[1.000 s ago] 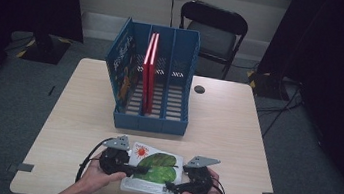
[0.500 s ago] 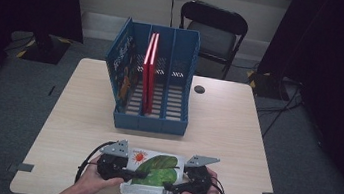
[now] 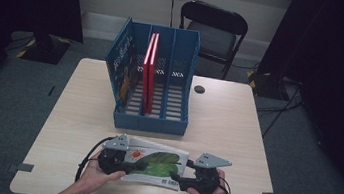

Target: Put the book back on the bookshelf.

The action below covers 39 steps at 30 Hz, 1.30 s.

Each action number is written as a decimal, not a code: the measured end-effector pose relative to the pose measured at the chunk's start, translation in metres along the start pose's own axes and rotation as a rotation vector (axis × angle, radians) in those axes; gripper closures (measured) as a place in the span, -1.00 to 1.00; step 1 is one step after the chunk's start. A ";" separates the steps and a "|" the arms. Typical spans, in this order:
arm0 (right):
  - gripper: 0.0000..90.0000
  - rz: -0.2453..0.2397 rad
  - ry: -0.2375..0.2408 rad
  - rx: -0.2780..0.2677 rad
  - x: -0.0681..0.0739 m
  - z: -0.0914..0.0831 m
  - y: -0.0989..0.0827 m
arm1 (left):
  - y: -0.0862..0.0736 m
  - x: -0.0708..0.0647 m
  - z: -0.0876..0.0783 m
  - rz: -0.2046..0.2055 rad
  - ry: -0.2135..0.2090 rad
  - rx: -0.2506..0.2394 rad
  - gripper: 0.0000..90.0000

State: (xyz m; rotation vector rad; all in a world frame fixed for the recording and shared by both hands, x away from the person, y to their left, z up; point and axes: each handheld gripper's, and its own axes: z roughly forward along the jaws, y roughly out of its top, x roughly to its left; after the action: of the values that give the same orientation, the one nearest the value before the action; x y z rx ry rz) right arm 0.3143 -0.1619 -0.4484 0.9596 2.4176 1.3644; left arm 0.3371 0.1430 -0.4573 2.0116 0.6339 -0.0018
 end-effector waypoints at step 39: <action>0.49 -0.157 0.115 0.060 0.016 0.024 0.022 | -0.007 0.013 -0.012 -0.035 0.137 -0.018 -0.14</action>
State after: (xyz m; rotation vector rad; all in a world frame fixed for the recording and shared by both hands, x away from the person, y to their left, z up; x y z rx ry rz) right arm 0.3230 -0.1278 -0.4411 0.7050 2.5703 1.3330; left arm 0.3421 0.1612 -0.4597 1.9948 0.7535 0.1209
